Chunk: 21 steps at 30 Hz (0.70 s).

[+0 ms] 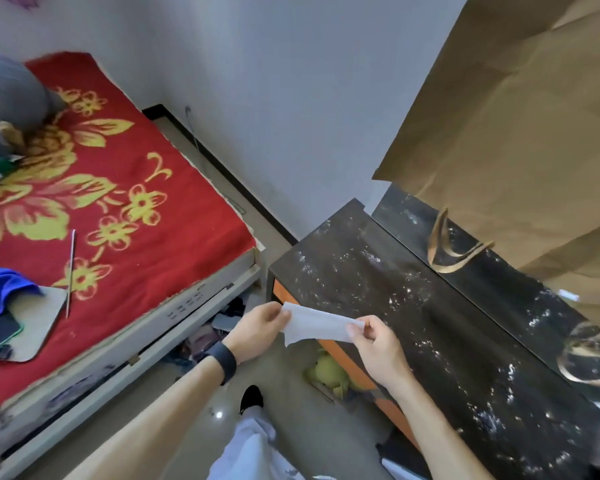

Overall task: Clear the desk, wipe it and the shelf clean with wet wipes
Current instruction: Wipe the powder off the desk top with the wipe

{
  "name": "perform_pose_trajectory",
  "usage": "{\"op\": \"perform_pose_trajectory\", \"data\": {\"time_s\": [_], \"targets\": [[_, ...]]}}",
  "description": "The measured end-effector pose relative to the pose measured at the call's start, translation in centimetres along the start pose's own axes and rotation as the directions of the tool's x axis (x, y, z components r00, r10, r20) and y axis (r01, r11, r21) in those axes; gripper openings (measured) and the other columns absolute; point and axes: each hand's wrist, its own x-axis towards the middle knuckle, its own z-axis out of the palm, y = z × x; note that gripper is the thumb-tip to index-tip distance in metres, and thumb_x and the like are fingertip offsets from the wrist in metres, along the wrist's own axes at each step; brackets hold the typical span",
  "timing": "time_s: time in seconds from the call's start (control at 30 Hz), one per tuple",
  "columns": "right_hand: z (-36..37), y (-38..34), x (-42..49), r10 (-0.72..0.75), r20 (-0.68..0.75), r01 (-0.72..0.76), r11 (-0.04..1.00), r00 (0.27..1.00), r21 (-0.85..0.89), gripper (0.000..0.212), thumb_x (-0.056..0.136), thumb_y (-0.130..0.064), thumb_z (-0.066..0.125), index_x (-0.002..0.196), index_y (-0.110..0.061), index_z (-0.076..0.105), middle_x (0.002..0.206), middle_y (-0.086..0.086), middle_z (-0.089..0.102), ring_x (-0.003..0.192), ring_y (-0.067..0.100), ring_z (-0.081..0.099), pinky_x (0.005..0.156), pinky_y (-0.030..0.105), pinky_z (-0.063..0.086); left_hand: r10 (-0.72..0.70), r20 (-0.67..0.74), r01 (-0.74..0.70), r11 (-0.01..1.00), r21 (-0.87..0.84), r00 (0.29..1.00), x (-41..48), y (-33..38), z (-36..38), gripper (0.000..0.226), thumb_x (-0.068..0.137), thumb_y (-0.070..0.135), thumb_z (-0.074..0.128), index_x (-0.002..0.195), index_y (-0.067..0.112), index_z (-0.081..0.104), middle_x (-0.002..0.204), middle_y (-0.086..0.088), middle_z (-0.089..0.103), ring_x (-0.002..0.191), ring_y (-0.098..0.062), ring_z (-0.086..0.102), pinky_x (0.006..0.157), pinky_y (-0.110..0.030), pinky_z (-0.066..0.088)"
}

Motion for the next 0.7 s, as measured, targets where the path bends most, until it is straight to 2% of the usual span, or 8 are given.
{"op": "perform_pose_trajectory", "data": {"time_s": [0.1,0.2,0.27,0.37,0.43,0.47,0.57,0.7], "targets": [[0.7,-1.9,1.9,0.071,-0.060,-0.058,0.979,0.996,0.196,0.008,0.095,-0.027,0.062,0.103,-0.027,0.059,0.088,-0.003,0.073,0.087,0.012,0.065,0.062,0.015,0.046,-0.061,-0.073,0.051,0.989,-0.136,0.995,1.8,0.4,-0.9,0.011,0.100,0.033,0.052,0.104,0.023,0.057,0.082,0.009,0.065,0.062,-0.003,0.057,0.055,-0.020,0.041],[0.9,-3.1,3.3,0.116,-0.007,-0.108,0.944,0.993,0.310,0.021,0.094,-0.025,0.063,0.113,-0.033,0.058,0.093,-0.001,0.072,0.090,0.011,0.064,0.067,0.021,0.047,-0.075,-0.082,0.045,0.948,-0.316,0.994,3.0,0.9,-1.4,0.026,0.101,0.034,0.051,0.127,0.034,0.052,0.103,0.001,0.072,0.059,0.001,0.060,0.052,-0.015,0.043],[1.0,-3.3,4.5,0.081,0.078,-0.100,0.951,0.994,0.293,0.031,0.085,-0.025,0.074,0.113,-0.032,0.063,0.100,-0.002,0.071,0.091,0.010,0.065,0.068,0.015,0.049,-0.068,-0.058,0.046,0.947,-0.318,0.996,3.8,0.8,-1.5,0.031,0.098,0.040,0.055,0.129,0.044,0.049,0.106,0.002,0.072,0.057,0.004,0.058,0.055,-0.015,0.043],[1.4,-3.1,6.2,0.055,0.216,-0.076,0.993,0.975,0.093,0.042,0.072,-0.018,0.076,0.111,-0.030,0.066,0.111,-0.008,0.068,0.094,0.003,0.065,0.072,0.009,0.048,-0.062,0.026,0.062,0.998,-0.014,0.998,5.0,0.0,-1.3,0.041,0.087,0.041,0.070,0.126,0.037,0.059,0.116,0.012,0.063,0.100,-0.005,0.061,0.081,-0.021,0.045],[1.7,-3.1,8.0,0.043,0.261,-0.018,0.995,0.964,-0.098,0.031,0.083,-0.016,0.069,0.111,-0.029,0.067,0.109,-0.011,0.066,0.095,0.003,0.061,0.068,0.005,0.043,-0.102,0.003,0.098,0.969,0.225,0.995,5.9,-0.4,-0.8,0.030,0.086,0.035,0.068,0.115,0.030,0.068,0.113,0.006,0.062,0.107,-0.015,0.059,0.086,-0.026,0.046],[2.0,-3.2,9.0,0.025,0.249,0.021,0.984,0.968,-0.180,0.022,0.088,-0.020,0.065,0.108,-0.028,0.069,0.107,-0.010,0.065,0.096,0.005,0.061,0.068,0.006,0.041,-0.124,-0.026,0.127,0.961,0.247,0.992,6.3,-0.5,-0.6,0.019,0.088,0.032,0.064,0.104,0.026,0.071,0.109,0.001,0.062,0.104,-0.018,0.058,0.085,-0.029,0.046],[2.7,-4.2,12.3,-0.027,0.210,0.089,0.953,0.977,-0.289,0.024,0.094,-0.030,0.060,0.111,-0.016,0.068,0.116,-0.002,0.055,0.110,0.020,0.058,0.082,0.019,0.038,-0.177,-0.105,0.195,0.961,0.195,0.979,7.6,-0.8,-0.4,0.024,0.095,0.033,0.055,0.090,0.017,0.072,0.105,-0.003,0.055,0.100,-0.019,0.049,0.080,-0.031,0.041],[3.7,-7.0,17.7,-0.047,0.235,0.131,0.925,0.971,-0.358,0.038,0.098,-0.037,0.054,0.125,-0.011,0.057,0.121,0.008,0.063,0.111,0.027,0.058,0.089,0.032,0.045,-0.342,-0.114,0.314,0.926,-0.211,0.933,10.0,-1.0,0.3,0.034,0.097,0.037,0.054,0.084,0.010,0.069,0.077,-0.001,0.058,0.067,-0.016,0.051,0.062,-0.029,0.037]]}}
